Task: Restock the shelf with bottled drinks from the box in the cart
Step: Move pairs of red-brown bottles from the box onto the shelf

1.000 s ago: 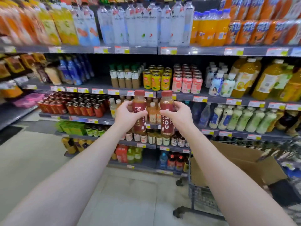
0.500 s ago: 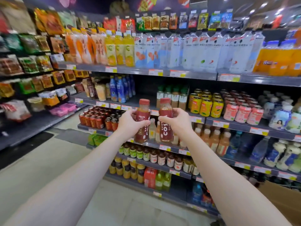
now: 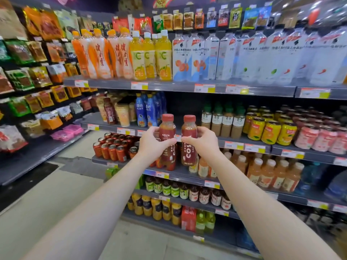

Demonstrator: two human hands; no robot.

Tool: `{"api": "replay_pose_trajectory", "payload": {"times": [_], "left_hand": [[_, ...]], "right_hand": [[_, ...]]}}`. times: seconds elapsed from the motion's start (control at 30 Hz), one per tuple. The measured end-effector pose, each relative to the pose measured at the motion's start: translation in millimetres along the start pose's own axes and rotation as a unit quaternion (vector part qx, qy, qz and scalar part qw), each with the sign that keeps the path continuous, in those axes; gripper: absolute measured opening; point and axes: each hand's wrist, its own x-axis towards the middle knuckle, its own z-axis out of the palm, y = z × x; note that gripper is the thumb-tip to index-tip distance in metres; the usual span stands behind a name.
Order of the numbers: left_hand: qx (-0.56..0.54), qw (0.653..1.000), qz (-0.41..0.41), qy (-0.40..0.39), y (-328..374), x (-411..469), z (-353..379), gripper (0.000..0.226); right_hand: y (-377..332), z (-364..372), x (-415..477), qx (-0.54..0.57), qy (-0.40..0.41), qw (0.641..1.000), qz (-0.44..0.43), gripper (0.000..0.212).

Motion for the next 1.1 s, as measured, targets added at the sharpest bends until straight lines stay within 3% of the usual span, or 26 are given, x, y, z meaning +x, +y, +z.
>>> {"api": "replay_pose_trajectory", "payload": {"times": [0.23, 0.4, 0.5, 0.6, 1.1], "left_hand": [[-0.001, 1.0, -0.015, -0.009, -50.1, 92.9, 17.9, 0.074], [0.006, 0.999, -0.029, -0.018, -82.2, 174.1, 33.0, 0.071], [0.018, 0.999, -0.042, -0.026, -96.3, 214.6, 40.2, 0.074], [0.014, 0.998, -0.045, -0.034, -104.3, 242.5, 45.3, 0.064], [-0.02, 0.995, -0.025, -0.094, -158.2, 304.2, 44.6, 0.063]], "right_hand": [[30.0, 38.1, 103.2, -0.017, 0.004, 1.0, 0.005, 0.047], [51.5, 66.7, 186.2, -0.023, 0.002, 1.0, 0.006, 0.052], [59.8, 79.3, 229.3, -0.027, 0.001, 1.0, 0.009, 0.044], [66.1, 90.2, 264.1, -0.026, 0.01, 1.0, 0.005, 0.044], [106.8, 152.2, 322.4, -0.069, 0.082, 0.994, -0.01, 0.055]]}}
